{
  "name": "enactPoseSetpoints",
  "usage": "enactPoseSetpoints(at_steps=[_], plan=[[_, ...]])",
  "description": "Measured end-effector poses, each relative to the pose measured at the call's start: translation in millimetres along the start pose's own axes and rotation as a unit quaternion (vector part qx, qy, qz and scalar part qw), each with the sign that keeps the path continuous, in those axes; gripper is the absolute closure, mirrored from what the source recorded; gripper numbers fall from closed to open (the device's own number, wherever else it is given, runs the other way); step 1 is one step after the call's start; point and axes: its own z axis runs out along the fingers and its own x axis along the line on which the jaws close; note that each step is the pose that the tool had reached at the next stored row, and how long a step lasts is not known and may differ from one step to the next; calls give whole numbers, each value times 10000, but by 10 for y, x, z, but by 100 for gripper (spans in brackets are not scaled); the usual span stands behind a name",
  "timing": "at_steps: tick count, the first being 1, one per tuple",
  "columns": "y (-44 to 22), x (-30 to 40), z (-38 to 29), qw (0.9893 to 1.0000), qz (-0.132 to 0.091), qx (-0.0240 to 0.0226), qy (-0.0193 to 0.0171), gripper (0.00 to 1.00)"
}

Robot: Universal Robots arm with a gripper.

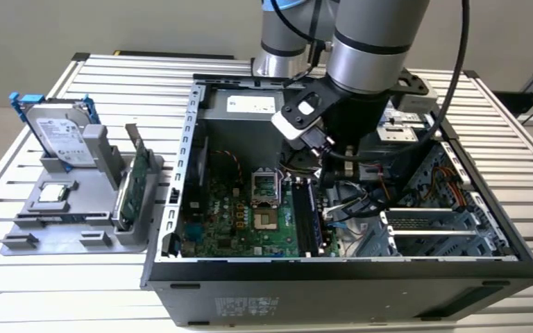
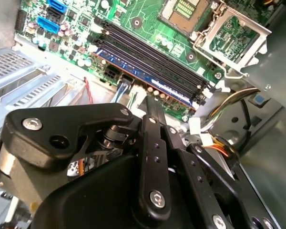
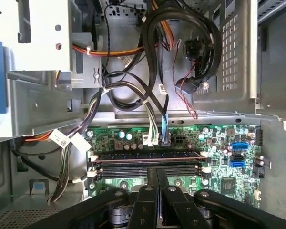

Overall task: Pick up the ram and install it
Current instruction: 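Press down the ram until it locks into place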

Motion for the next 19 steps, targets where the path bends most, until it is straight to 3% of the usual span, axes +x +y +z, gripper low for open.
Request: enactPoseSetpoints(at_steps=[13, 15, 19], plan=[[3, -10, -173, 10000, 0, 0, 0, 100], [4, -14, -243, 10000, 0, 0, 0, 100], [4, -15, -252, 10000, 0, 0, 0, 100]])
